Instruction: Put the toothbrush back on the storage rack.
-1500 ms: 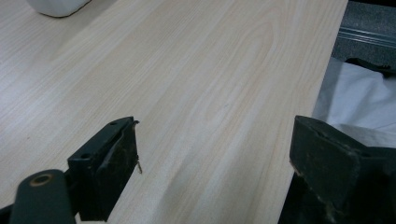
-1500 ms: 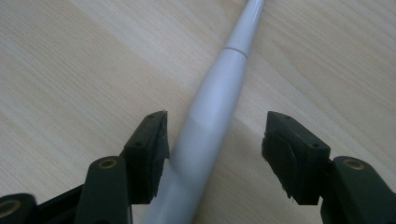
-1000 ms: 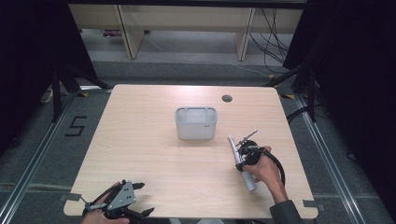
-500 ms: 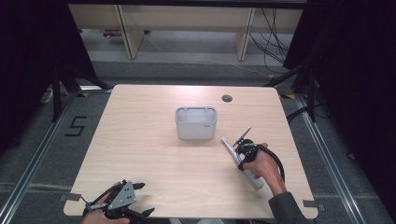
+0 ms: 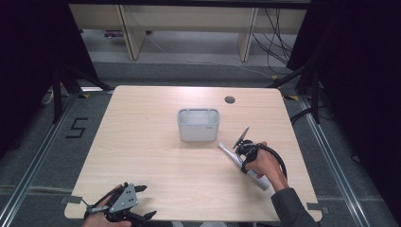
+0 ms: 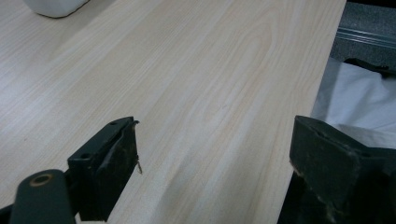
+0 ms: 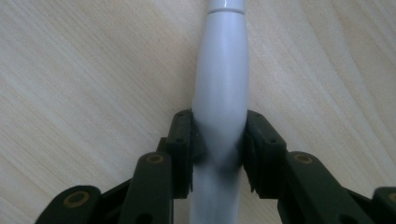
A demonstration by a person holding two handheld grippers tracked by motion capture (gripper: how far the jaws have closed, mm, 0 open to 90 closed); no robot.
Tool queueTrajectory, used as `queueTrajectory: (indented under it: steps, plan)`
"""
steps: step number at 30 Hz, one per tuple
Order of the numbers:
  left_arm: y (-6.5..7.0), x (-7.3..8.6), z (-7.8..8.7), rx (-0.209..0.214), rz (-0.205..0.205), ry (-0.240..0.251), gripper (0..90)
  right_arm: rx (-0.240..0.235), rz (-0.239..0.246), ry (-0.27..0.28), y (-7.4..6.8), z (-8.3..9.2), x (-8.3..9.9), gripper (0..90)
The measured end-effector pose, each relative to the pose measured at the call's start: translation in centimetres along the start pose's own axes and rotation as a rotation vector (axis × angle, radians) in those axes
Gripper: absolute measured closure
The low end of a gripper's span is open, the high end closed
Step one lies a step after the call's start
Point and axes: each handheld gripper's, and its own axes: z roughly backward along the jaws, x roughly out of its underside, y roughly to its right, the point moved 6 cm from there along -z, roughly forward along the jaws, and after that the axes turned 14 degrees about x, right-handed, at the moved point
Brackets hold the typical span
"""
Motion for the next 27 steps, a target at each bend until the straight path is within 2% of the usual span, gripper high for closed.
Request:
queueTrajectory:
  steps: [1, 3, 4, 5, 6, 9, 11, 12, 13, 16, 17, 20, 22, 23, 24, 26, 27]
  plan:
    - [0.05, -0.04, -0.04, 0.002, 0.006, 0.007, 14.7, 0.001, -0.002, -0.002, -0.03, 0.02, -0.01, 66.2]
    - [-0.13, -0.03, -0.07, -0.019, -0.006, 0.003, 14.7, -0.002, 0.0, -0.006, -0.01, 0.02, -0.01, 66.3]
    - [-0.01, -0.01, 0.01, -0.002, -0.003, -0.003, 14.7, -0.009, 0.011, -0.004, 0.0, 0.0, -0.05, 66.3]
    - [0.0, 0.0, 0.01, -0.001, -0.003, -0.005, 14.7, -0.015, 0.002, -0.013, -0.14, 0.1, -0.05, 66.3]
    - [0.07, -0.03, -0.06, 0.004, 0.003, 0.005, 14.7, 0.01, 0.021, -0.014, 0.15, -0.01, -0.06, 66.3]
    - [-0.13, -0.05, -0.06, -0.02, -0.006, 0.004, 14.7, -0.025, 0.012, -0.038, -0.11, 0.2, -0.2, 66.3]
    - [-0.04, 0.0, 0.04, -0.004, -0.004, -0.007, 14.7, -0.016, 0.018, -0.043, -0.08, 0.2, -0.29, 66.4]
    - [-0.05, -0.01, -0.01, -0.009, -0.006, -0.001, 14.7, -0.024, 0.034, -0.044, -0.05, 0.21, -0.33, 66.4]
    - [-0.14, -0.03, -0.07, -0.02, -0.007, 0.002, 14.7, -0.023, 0.022, -0.052, -0.14, 0.24, -0.32, 66.4]
    - [0.03, -0.08, -0.07, -0.011, 0.004, 0.012, 14.7, -0.027, 0.03, -0.054, -0.13, 0.22, -0.37, 66.4]
    - [-0.12, -0.03, -0.06, -0.019, -0.008, 0.002, 14.7, -0.025, 0.039, -0.047, -0.1, 0.16, -0.42, 66.4]
    - [-0.08, -0.05, 0.03, -0.011, -0.005, 0.0, 14.7, -0.021, 0.03, -0.055, -0.15, 0.25, -0.33, 66.5]
    - [0.11, -0.09, -0.02, -0.002, 0.01, 0.014, 14.7, -0.02, 0.033, -0.041, -0.11, 0.23, -0.29, 66.5]
    - [-0.01, -0.01, 0.07, -0.005, -0.002, -0.004, 14.7, -0.021, 0.034, -0.04, -0.16, 0.25, -0.15, 66.5]
    - [-0.2, 0.02, 0.08, -0.015, -0.014, -0.011, 14.7, -0.014, 0.064, -0.021, 0.06, 0.11, -0.02, 66.5]
    - [-0.23, 0.01, 0.04, -0.017, -0.013, -0.006, 14.7, 0.005, 0.048, -0.018, 0.24, 0.42, 0.33, 66.6]
    - [-0.2, 0.02, 0.04, -0.018, -0.013, -0.01, 14.7, -0.004, 0.042, -0.001, 0.3, 0.61, 0.49, 66.6]
